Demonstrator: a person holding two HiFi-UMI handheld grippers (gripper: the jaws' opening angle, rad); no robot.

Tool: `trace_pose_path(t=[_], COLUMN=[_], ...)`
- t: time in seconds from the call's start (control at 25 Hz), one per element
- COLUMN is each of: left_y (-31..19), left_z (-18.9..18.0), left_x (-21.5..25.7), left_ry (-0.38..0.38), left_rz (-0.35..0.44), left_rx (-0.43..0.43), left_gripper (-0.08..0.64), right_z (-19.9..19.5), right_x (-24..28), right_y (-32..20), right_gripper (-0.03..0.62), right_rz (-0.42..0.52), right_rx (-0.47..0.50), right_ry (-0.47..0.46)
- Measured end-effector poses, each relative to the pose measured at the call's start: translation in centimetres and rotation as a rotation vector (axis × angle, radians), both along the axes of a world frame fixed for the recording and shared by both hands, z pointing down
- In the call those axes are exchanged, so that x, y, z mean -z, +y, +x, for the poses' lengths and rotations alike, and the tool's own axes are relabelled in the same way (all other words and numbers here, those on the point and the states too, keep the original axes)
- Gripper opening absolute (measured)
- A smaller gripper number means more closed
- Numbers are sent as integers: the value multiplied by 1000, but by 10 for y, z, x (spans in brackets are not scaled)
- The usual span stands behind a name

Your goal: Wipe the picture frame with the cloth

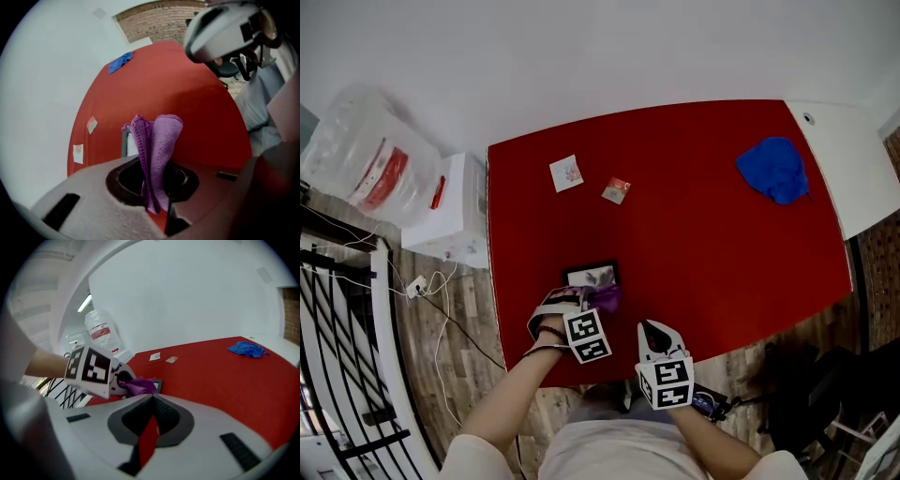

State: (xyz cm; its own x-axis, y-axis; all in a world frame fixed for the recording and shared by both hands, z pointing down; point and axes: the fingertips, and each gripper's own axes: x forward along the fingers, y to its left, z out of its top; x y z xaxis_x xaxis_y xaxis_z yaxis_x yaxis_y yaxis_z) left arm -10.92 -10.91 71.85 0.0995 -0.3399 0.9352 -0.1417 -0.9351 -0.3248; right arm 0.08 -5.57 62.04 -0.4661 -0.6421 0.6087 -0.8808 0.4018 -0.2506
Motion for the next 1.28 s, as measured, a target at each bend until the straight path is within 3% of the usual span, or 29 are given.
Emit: trace_pose_path(t=[0.2, 0.36, 0.6, 0.8, 0.92, 1.28], left_y=[-66, -84, -49, 11, 19, -78], left_z=[-7, 1, 13, 17, 16, 29], left_x=[20, 6, -4, -7, -7, 21], left_ry=[-23, -66, -119, -120, -111, -92], left_rz=[82, 79, 90, 79, 82, 170], left_rx=[38, 15, -61, -113, -110, -38], left_gripper=[61, 61, 61, 61, 61, 61], right_z=[2, 5, 15, 11, 8, 12], right_x=[-2, -2, -5, -4, -4, -6], right_y=[7, 11, 9, 4, 4, 16], right_gripper=[3, 4, 3, 3, 3, 3], right_rz=[-10, -13, -19, -13, -14, -27], right_rx=[-1, -5, -21, -14, -9, -18], right_ry=[3, 7, 6, -4, -7, -1])
